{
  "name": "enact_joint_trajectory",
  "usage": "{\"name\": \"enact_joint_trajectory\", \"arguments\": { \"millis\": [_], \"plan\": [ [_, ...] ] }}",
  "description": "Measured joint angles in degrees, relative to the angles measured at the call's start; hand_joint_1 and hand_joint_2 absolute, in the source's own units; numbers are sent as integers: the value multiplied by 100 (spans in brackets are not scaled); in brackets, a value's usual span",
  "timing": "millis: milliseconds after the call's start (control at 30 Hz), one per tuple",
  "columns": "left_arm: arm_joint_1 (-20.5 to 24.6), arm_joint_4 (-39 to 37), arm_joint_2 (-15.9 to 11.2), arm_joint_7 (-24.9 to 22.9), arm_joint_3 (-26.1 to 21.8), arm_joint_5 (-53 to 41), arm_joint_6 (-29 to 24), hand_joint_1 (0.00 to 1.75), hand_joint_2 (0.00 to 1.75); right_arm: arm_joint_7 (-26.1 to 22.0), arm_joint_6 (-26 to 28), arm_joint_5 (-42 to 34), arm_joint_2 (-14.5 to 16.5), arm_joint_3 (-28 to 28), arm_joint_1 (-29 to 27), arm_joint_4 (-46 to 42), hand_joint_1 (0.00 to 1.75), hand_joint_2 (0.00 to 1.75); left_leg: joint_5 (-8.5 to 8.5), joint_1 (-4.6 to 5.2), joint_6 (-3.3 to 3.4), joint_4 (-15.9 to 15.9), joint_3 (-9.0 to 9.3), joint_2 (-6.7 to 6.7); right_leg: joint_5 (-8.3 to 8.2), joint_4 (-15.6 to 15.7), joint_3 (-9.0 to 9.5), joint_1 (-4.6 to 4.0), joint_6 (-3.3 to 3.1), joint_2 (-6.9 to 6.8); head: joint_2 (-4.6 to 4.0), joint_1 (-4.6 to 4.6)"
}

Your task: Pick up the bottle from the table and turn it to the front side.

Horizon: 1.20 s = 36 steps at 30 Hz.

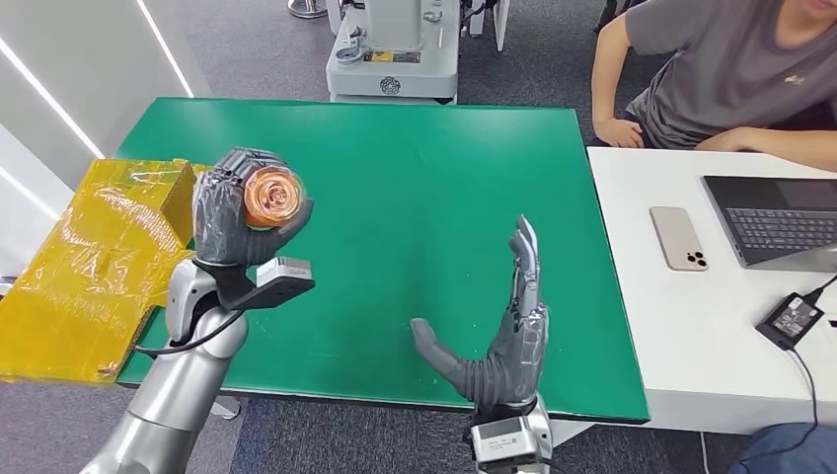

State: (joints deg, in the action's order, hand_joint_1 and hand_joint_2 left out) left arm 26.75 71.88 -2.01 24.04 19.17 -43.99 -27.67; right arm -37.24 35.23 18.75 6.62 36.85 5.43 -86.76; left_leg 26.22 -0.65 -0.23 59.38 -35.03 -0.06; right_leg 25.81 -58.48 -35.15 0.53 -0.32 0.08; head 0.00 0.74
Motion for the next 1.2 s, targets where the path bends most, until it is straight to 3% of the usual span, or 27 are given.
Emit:
{"name": "enact_joint_trajectory", "arguments": {
  "millis": [133, 333, 600, 800, 967, 1200],
  "plan": [
    [204, -264, -426, -827, 2, -2110, -868, 175, 175, 32, -62, 2, 0, -7, -79, -37, 0, 175, 0, 0, 0, 0, 1, 4, 0, -1, 0, 0, 0, 4, 0, 0],
    [431, -910, -864, -1208, 3, -3314, -925, 175, 175, 59, -142, 48, 0, -54, -208, -50, 0, 175, 0, 0, 0, 0, 1, 6, 1, 0, -3, 0, -1, 4, 0, -2],
    [1127, -2706, -1077, -1307, 121, -3729, -597, 175, 175, 46, -329, 49, 0, -137, -320, -56, 0, 175, -1, 1, -1, 0, 2, 9, -1, -1, -1, 1, -2, 8, 0, -2],
    [1397, -4032, -1139, -948, 287, -3922, -35, 175, 175, 14, -397, -18, 0, -138, -341, -56, 0, 175, 0, 0, -1, 0, 2, 13, 0, -1, -5, 1, -3, 15, 0, -2],
    [1551, -4681, -1193, -808, 492, -4090, 688, 175, 175, 4, -404, -22, -1, -143, -358, -57, 0, 175, 0, 0, -1, 0, -1, 11, 1, -1, -7, 1, -3, 13, 0, -2],
    [1627, -5092, -1244, -922, 680, -4181, 1024, 175, 175, -6, -375, -12, -2, -154, -390, -58, 0, 175, 0, 1, -1, 0, 0, 13, 0, -1, -6, 1, -4, 14, 0, -3]
  ]
}}
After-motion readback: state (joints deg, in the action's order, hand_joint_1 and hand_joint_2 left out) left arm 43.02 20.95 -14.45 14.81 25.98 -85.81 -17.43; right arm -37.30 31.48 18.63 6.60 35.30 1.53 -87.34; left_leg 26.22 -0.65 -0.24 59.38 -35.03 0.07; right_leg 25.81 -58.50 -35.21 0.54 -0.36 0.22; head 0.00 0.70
